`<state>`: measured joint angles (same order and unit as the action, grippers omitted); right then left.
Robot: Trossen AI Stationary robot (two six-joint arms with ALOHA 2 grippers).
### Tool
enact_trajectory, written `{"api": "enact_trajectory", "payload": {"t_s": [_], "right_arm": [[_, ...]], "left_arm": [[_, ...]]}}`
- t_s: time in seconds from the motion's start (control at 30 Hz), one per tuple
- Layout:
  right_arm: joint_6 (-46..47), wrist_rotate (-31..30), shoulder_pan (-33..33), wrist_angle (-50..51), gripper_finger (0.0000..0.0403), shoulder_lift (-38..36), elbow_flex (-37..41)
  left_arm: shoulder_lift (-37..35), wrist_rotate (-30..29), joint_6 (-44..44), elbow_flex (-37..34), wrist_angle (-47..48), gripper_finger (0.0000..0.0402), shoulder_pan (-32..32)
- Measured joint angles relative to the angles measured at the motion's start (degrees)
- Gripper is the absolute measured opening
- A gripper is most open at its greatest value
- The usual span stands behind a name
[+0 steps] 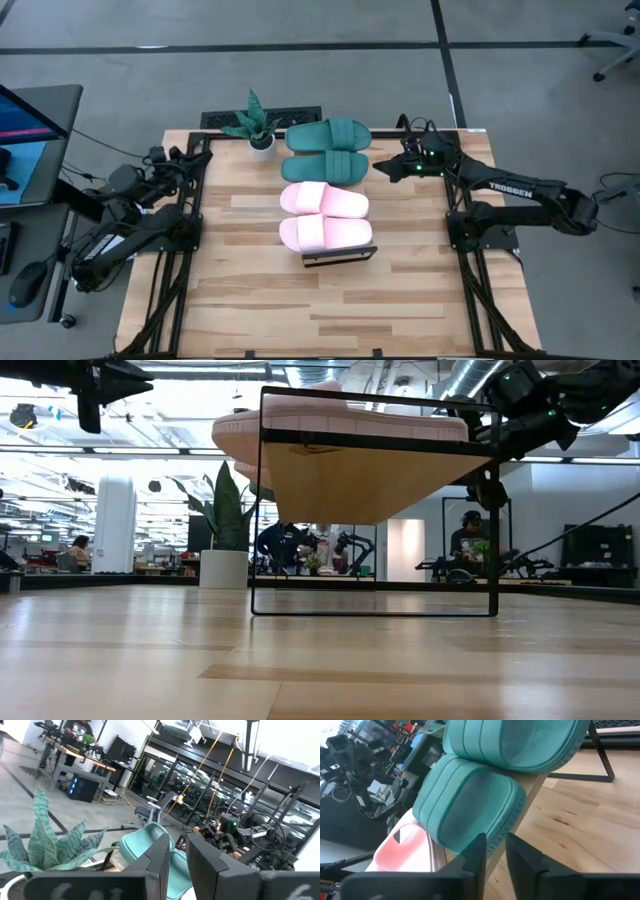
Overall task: Pick and place slides into the shelf
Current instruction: Adjust the slippers on the shelf
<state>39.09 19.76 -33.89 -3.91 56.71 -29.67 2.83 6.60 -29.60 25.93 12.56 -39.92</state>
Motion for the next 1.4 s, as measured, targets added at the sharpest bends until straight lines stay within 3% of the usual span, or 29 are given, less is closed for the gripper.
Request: {"api": "enact_trajectory", "payload": {"t_s": [0.23,0.43,1.4], "right_arm": [[1.2,-0.3,0.0,-1.8,0.0137,0.0,0.0],[2.5,-0.3,-0.7,-2.6,0.0166,1.5,0.0],[3.5,-0.3,-0.7,-5.2,0.0168,4.5,0.0]], "left_arm": [[0.0,0.2,0.0,0.0,0.0,0.0051,0.0],[0.0,0.2,0.0,0.0,1.1,0.0051,0.0],[0.0,0.6,-0.2,0.0,2.1,0.0051,0.0]]}}
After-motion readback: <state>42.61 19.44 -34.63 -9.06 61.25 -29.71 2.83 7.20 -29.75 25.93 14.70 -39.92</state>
